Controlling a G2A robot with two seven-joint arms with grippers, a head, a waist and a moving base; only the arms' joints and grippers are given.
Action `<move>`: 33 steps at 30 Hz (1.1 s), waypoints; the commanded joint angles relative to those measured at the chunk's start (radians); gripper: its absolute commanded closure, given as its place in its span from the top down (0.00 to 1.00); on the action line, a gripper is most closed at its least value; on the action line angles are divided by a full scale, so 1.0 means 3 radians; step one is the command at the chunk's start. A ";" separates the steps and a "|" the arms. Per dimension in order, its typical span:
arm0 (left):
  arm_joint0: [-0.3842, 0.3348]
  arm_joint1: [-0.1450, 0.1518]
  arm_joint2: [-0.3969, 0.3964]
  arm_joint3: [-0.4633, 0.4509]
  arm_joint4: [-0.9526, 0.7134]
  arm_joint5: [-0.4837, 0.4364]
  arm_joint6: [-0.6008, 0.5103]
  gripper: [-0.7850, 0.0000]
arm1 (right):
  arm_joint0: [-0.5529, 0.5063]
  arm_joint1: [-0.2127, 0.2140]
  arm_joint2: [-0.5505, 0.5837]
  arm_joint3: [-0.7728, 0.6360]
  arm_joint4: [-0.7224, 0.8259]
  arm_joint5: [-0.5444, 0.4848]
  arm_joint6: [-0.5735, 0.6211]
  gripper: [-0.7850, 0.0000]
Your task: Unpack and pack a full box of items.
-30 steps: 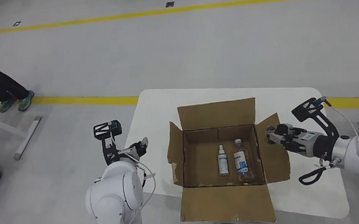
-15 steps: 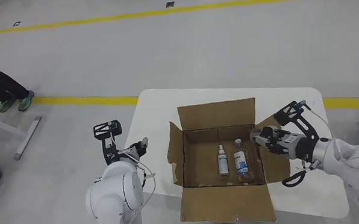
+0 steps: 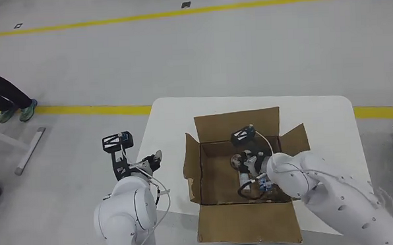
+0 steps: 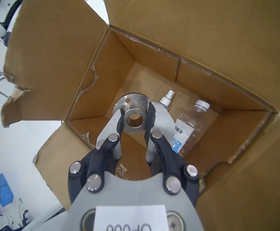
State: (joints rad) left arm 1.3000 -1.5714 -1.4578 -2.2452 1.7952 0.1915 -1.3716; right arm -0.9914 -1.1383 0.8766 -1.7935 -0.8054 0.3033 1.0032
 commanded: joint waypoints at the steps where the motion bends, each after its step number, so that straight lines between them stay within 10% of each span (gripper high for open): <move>1: 0.0000 0.0000 0.0000 0.0000 0.0000 0.0000 0.0000 1.00 | 0.0132 -0.0062 -0.0203 0.0180 -0.0042 0.0066 -0.0049 0.00; 13: 0.0000 0.0000 0.0000 0.0000 0.0000 0.0000 0.0000 1.00 | 0.0410 -0.0399 -0.0876 0.0939 -0.0120 0.0439 -0.0324 0.00; 33: 0.0000 0.0000 0.0000 0.0000 0.0000 0.0000 0.0000 1.00 | 0.0233 -0.0400 -0.0807 0.0951 -0.0240 0.0422 -0.0554 0.00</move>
State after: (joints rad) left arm 1.3000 -1.5714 -1.4578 -2.2452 1.7952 0.1915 -1.3716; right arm -0.9162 -1.2557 0.6351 -1.5200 -0.8832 0.4331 0.8487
